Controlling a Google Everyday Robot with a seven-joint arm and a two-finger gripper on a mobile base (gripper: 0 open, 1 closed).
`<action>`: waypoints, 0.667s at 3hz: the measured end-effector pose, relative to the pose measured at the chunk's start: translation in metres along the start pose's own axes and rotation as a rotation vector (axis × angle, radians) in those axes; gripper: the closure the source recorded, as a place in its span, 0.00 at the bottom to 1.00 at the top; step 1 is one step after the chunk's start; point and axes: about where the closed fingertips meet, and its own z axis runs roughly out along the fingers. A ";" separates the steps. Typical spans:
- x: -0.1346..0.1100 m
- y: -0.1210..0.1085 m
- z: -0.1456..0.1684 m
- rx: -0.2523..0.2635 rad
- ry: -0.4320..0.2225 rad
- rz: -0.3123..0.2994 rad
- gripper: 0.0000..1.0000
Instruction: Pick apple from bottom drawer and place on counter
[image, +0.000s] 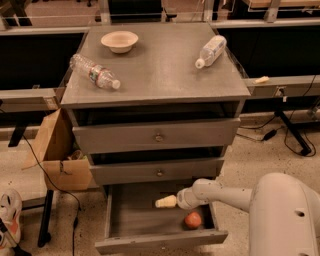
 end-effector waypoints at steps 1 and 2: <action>0.002 -0.004 0.009 -0.026 0.030 0.000 0.00; 0.005 -0.021 0.021 -0.033 0.052 0.039 0.00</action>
Offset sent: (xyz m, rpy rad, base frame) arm 0.0106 -0.0226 -0.0466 0.0396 0.1045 -0.0300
